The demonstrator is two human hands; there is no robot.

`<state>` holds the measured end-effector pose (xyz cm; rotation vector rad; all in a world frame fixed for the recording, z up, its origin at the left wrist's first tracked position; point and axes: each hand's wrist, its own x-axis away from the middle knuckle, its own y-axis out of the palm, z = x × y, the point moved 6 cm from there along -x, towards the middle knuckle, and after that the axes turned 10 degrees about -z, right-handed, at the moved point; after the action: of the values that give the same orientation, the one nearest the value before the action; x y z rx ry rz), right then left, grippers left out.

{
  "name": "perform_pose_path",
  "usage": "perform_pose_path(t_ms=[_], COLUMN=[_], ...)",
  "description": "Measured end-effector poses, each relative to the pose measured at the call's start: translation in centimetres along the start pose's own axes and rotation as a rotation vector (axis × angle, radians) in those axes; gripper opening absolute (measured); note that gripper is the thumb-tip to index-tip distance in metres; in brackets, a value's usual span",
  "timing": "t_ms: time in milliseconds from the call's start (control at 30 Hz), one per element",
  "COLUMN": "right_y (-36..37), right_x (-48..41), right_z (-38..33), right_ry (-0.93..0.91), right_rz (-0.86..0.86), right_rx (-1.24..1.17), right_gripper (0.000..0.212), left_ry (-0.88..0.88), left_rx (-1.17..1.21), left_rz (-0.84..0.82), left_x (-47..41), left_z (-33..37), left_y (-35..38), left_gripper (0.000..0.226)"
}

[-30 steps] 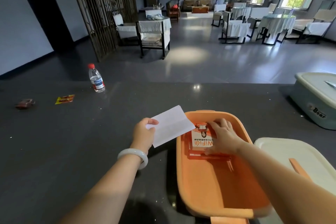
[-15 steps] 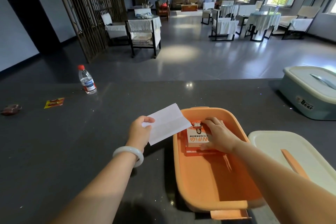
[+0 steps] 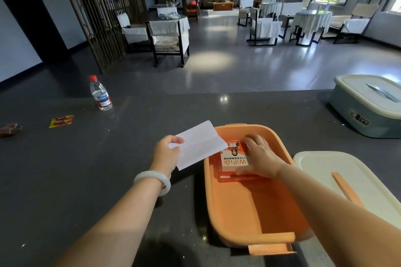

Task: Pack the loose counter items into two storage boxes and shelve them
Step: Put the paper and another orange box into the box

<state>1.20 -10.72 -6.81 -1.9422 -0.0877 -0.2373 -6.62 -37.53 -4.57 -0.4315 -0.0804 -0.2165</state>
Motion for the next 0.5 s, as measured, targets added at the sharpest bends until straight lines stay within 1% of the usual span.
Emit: perform_pose_path(t_ms=[67,100,200,267,300,400,500], right_y=[-1.0,-1.8,-4.4,-5.4,-5.4,-4.3,-2.9], right_x=[0.2,0.5,1.4,2.0,2.3,3.1,3.7], right_z=[-0.2,-0.1,1.5,3.1,3.9,5.4,5.9], right_ry=[-0.015,-0.018,0.003,0.064,0.109,0.223,0.235], right_rz=[0.010,0.039,0.207,0.276,0.277,0.227,0.192], right_rx=[0.008,-0.014,-0.114,-0.135,-0.175,-0.403,-0.540], right_gripper=[0.112,0.106,0.077,0.067,0.065,0.061,0.055], left_ry=[0.006,0.011,0.036,0.070,0.088,0.141,0.175], left_rx=[0.003,0.007,0.017,0.013,0.008,-0.026,-0.092], left_rz=[-0.001,-0.001,-0.016,-0.043,-0.062,-0.143,-0.268], left_x=[0.0,0.0,0.0,-0.1,-0.1,-0.2,-0.5], left_z=[0.1,0.3,1.2,2.2,2.8,4.6,6.1], left_y=[0.0,0.1,0.4,1.1,1.6,3.8,6.8], left_gripper=[0.032,0.032,0.031,0.030,0.029,0.029,0.029])
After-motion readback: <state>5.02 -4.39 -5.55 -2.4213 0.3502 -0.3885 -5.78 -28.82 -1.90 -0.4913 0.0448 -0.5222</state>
